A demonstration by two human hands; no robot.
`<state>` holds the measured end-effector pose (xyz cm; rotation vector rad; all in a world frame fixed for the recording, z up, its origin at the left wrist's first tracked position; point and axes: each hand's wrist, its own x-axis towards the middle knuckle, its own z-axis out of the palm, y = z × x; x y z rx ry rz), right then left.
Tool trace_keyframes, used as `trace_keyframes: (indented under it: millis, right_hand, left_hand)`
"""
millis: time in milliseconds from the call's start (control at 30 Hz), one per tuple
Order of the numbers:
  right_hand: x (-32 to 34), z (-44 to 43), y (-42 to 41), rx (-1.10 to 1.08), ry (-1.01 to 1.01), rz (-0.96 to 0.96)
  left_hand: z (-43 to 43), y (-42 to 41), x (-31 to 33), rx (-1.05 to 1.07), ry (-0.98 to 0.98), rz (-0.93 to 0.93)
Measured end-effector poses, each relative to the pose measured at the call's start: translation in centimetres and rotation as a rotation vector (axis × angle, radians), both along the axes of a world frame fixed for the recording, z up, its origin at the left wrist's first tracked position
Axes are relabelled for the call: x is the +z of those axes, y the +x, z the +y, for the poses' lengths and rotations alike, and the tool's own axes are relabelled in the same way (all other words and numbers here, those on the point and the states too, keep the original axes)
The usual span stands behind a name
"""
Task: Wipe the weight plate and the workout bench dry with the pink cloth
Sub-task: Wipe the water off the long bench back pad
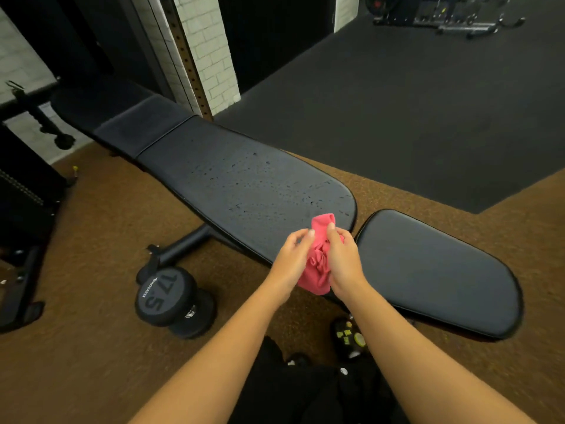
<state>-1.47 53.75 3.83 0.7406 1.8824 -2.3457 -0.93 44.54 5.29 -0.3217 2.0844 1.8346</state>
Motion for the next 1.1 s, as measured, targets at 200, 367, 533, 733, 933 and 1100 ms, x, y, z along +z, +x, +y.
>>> trace_keyframes:
  millis: [200, 367, 533, 733, 933, 1100]
  right_hand:
    - [1.1, 1.8, 1.3, 0.169, -0.481, -0.038]
    - [-0.1, 4.6, 1.3, 0.258, -0.427, -0.01]
    - [-2.5, 5.3, -0.2, 0.281, -0.041, -0.018]
    - [-6.5, 4.3, -3.1, 0.165, 0.291, -0.031]
    - [-9.4, 4.7, -6.4, 0.171, 0.789, 0.168]
    - [-12.6, 4.1, -8.2, 0.397, 1.258, 0.229]
  left_hand:
    - [2.7, 0.5, -0.8, 0.03, -0.026, 0.092]
    - [2.7, -0.1, -1.9, 0.111, -0.153, 0.154]
    - [0.8, -1.7, -3.1, 0.218, -0.357, 0.246]
    - [-2.2, -5.0, -6.0, 0.194, -0.589, 0.348]
    - [-2.7, -9.0, -11.0, -0.115, -0.993, 0.609]
    - [-3.0, -11.1, -13.0, -0.432, -1.35, 0.745]
